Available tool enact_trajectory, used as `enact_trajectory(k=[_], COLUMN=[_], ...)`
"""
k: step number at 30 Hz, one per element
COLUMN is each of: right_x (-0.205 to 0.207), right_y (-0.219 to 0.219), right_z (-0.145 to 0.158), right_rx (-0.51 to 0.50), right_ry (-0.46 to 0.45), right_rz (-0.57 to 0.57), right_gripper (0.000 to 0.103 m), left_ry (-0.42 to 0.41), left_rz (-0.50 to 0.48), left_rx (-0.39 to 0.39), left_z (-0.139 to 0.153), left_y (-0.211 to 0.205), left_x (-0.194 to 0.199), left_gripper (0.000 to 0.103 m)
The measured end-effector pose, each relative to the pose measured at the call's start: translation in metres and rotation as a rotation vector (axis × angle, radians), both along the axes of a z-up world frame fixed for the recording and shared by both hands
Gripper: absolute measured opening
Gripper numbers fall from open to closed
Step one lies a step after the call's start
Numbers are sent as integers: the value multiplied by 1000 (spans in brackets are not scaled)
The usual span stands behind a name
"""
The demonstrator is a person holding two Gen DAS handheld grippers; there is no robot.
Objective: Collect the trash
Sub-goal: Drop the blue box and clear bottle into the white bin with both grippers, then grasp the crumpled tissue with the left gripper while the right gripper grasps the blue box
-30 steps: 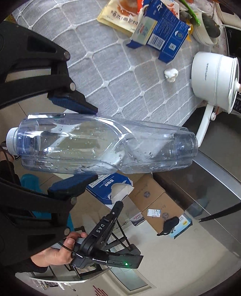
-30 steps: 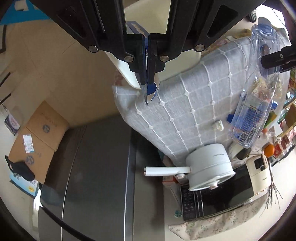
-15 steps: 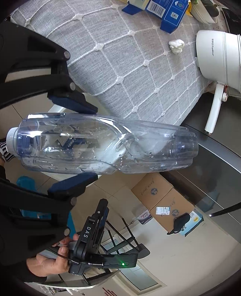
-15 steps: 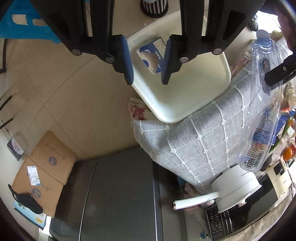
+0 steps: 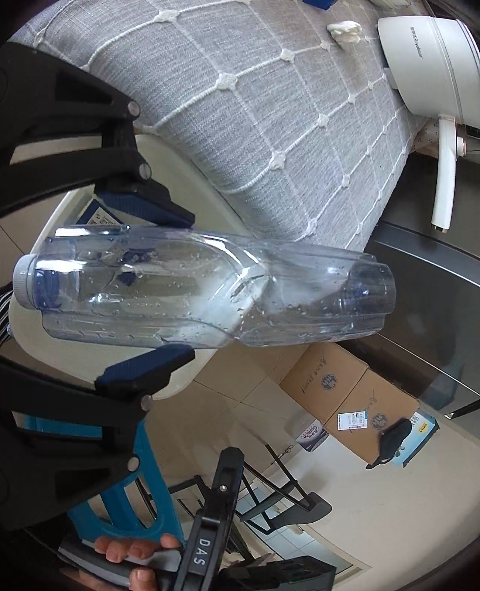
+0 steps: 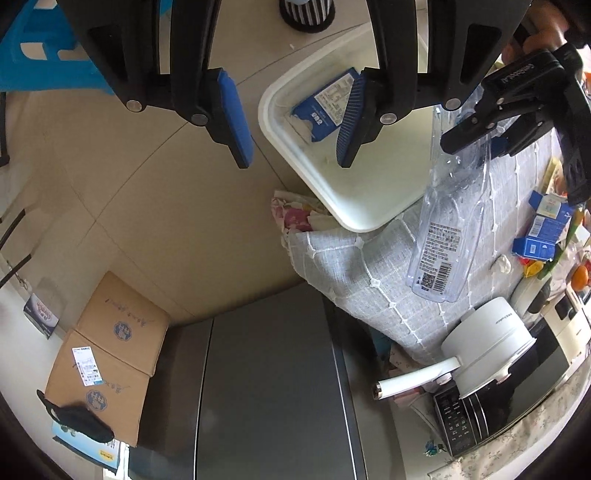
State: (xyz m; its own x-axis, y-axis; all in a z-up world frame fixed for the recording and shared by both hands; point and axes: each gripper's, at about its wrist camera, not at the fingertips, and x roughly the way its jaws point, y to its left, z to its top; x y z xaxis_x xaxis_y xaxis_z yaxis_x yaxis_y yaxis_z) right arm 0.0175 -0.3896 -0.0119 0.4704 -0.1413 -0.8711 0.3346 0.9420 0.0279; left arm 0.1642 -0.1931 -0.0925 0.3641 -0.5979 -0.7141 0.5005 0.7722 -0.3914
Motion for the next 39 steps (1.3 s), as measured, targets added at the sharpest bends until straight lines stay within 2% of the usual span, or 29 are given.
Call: enact_trajectory(k=[1, 3, 4, 5, 9, 21, 30, 39], right_x=[0, 2, 3, 3, 5, 17, 34, 58], right_y=[0, 2, 2, 3, 5, 25, 57, 114], right_z=[0, 0, 0, 0, -1, 0, 7, 15], right_rx=[0, -3, -3, -3, -4, -7, 1, -2], right_ry=[0, 2, 3, 5, 4, 9, -12, -27], right_rz=[0, 1, 0, 0, -3, 28, 80, 175], right_gripper=[49, 49, 49, 50, 56, 64, 72, 76], left_ry=[-2, 5, 10, 12, 14, -24, -67, -104], left_rz=[1, 19, 32, 46, 71, 143, 202, 322], left_rx=[18, 41, 49, 55, 89, 181, 256, 331], left_z=[-2, -4, -5, -4, -1, 16, 34, 56], left_y=[-1, -1, 0, 2, 8, 54, 107, 180], left_x=[1, 4, 5, 6, 6, -2, -14, -25], left_gripper=[66, 73, 80, 84, 85, 95, 101, 102])
